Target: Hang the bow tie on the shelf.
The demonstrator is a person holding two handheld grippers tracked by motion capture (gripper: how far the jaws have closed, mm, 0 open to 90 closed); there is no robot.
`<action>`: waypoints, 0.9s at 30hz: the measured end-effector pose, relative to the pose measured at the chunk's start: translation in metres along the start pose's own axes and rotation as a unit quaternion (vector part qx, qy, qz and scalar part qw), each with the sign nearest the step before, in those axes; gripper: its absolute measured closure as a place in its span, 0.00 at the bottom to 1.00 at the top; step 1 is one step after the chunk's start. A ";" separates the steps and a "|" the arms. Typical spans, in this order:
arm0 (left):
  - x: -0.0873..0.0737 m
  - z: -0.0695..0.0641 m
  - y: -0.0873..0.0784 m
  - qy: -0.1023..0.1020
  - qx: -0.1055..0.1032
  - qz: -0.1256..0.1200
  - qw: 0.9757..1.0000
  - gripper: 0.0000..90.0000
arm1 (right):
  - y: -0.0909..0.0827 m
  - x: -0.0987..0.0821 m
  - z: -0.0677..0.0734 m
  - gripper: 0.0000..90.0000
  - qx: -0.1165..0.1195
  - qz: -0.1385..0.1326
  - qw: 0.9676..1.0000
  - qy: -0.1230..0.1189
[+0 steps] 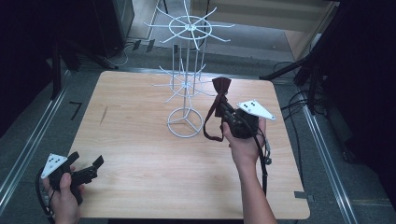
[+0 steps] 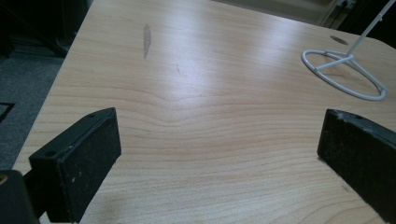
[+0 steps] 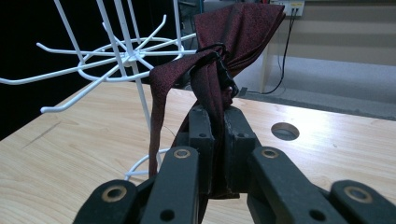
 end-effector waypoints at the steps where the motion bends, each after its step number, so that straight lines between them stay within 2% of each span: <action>1: 0.000 0.000 0.000 0.000 0.000 -0.001 1.000 0.00 | 0.001 0.001 0.001 0.94 -0.002 0.002 1.000 -0.002; 13: 0.000 0.000 0.000 0.000 0.000 0.000 1.000 0.00 | 0.013 0.006 0.002 0.94 -0.008 0.010 1.000 0.006; 27: 0.000 0.000 0.000 -0.003 -0.002 0.000 1.000 0.00 | 0.030 -0.005 0.015 0.94 -0.009 0.029 0.999 -0.008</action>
Point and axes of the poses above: each handheld gripper's, and its own axes: y roughly forward along the jaws, x roughly out of its top, z roughly to its left, the point moved 2 cm from there along y, roughly forward along the jaws, and after that the axes turned 7 degrees about -x, right-handed, at the moved point
